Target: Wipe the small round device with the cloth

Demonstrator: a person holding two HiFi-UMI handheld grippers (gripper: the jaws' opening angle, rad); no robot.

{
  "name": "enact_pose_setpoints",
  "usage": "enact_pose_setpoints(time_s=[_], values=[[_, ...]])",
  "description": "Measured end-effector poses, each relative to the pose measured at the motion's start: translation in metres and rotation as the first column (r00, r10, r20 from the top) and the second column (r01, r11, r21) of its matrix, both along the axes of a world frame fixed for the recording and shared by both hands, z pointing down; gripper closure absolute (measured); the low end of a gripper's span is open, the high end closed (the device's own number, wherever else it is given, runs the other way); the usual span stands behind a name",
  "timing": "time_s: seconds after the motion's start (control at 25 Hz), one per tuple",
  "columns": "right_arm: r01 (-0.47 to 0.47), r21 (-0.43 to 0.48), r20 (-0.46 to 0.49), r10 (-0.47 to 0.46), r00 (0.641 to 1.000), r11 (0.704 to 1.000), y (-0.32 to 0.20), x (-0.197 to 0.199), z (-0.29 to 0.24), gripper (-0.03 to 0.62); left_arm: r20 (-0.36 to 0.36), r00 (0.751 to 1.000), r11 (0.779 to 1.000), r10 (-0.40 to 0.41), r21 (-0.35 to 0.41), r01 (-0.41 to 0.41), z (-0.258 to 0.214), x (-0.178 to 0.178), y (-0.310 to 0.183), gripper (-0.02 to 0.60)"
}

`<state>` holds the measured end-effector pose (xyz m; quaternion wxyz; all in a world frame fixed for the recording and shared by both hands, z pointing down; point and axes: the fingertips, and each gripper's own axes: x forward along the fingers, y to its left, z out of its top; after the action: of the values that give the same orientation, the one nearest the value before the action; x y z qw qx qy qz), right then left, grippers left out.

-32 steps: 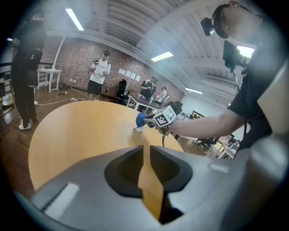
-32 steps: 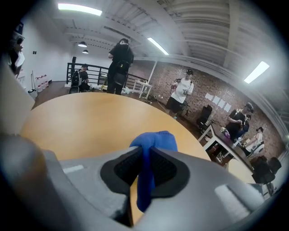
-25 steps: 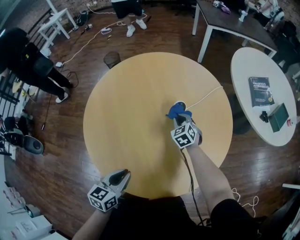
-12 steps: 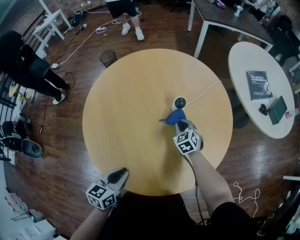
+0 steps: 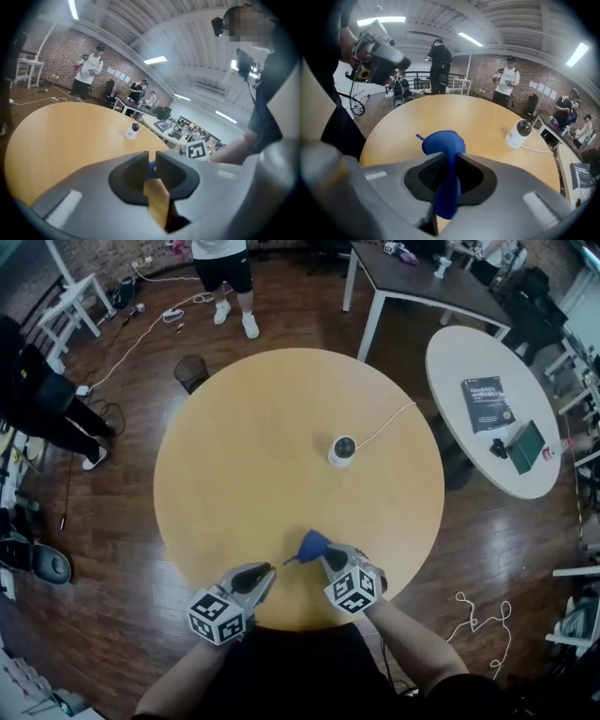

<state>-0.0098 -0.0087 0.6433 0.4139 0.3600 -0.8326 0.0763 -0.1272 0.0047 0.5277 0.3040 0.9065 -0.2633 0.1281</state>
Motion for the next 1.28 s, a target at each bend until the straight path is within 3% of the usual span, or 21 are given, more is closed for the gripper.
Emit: enact_pose_setpoints(time_s=[0.2, 0.28, 0.36, 0.44, 0.52, 0.6, 0.68, 0.8, 0.84, 0.96, 1.12, 1.2, 1.28], values=[[-0.055, -0.154, -0.010, 0.054, 0.998, 0.987, 0.047, -0.013, 0.038, 0.537, -0.048, 0.996, 0.997, 0.070, 0.019, -0.069, -0.004, 0.014, -0.008, 0.531], [-0.079, -0.207, 0.027, 0.087, 0.996, 0.975, 0.058, -0.018, 0.040, 0.453, -0.059, 0.995, 0.997, 0.081, 0.013, -0.080, -0.006, 0.013, -0.008, 0.531], [-0.103, -0.213, 0.091, 0.124, 0.988, 0.972, 0.064, -0.027, 0.025, 0.436, -0.060, 0.995, 0.997, 0.079, 0.006, -0.079, -0.013, 0.006, -0.005, 0.531], [-0.126, -0.159, 0.185, 0.155, 0.970, 0.979, 0.060, -0.037, -0.003, 0.436, -0.063, 0.995, 0.996, 0.083, 0.029, -0.082, -0.023, -0.001, -0.009, 0.532], [-0.143, -0.060, 0.335, 0.155, 0.929, 0.988, 0.048, -0.047, -0.040, 0.436, -0.084, 0.993, 0.994, 0.085, 0.080, -0.078, -0.034, -0.004, -0.021, 0.537], [-0.189, 0.029, 0.484, 0.151, 0.862, 0.982, 0.035, -0.043, -0.079, 0.436, -0.117, 0.990, 0.988, 0.077, 0.139, -0.061, -0.043, 0.002, -0.035, 0.543], [-0.272, 0.078, 0.557, 0.184, 0.810, 0.959, 0.024, -0.026, -0.108, 0.439, -0.127, 0.990, 0.979, 0.059, 0.203, -0.032, -0.052, 0.010, -0.044, 0.563], [-0.392, 0.100, 0.597, 0.260, 0.759, 0.914, 0.011, -0.004, -0.125, 0.555, -0.098, 0.993, 0.955, 0.071, 0.293, -0.040, -0.067, 0.018, -0.048, 0.577], [-0.412, 0.095, 0.597, 0.279, 0.752, 0.906, 0.008, -0.001, -0.124, 0.591, -0.087, 0.992, 0.948, 0.086, 0.314, -0.055, -0.071, 0.021, -0.047, 0.577], [-0.428, 0.036, 0.584, 0.328, 0.742, 0.903, 0.010, 0.005, -0.106, 0.592, -0.050, 0.991, 0.940, 0.126, 0.325, -0.104, -0.067, 0.027, -0.041, 0.577], [-0.466, -0.112, 0.597, 0.435, 0.675, 0.878, 0.029, 0.021, -0.063, 0.592, -0.006, 0.992, 0.958, 0.124, 0.263, -0.118, -0.033, 0.032, -0.028, 0.577], [-0.485, -0.141, 0.604, 0.463, 0.649, 0.863, 0.032, 0.033, -0.054, 0.592, 0.009, 0.992, 0.963, 0.124, 0.240, -0.123, -0.022, 0.036, -0.023, 0.577], [-0.490, -0.134, 0.606, 0.462, 0.647, 0.862, 0.029, 0.040, -0.053, 0.592, 0.026, 0.993, 0.964, 0.118, 0.237, -0.121, -0.020, 0.037, -0.021, 0.577]])
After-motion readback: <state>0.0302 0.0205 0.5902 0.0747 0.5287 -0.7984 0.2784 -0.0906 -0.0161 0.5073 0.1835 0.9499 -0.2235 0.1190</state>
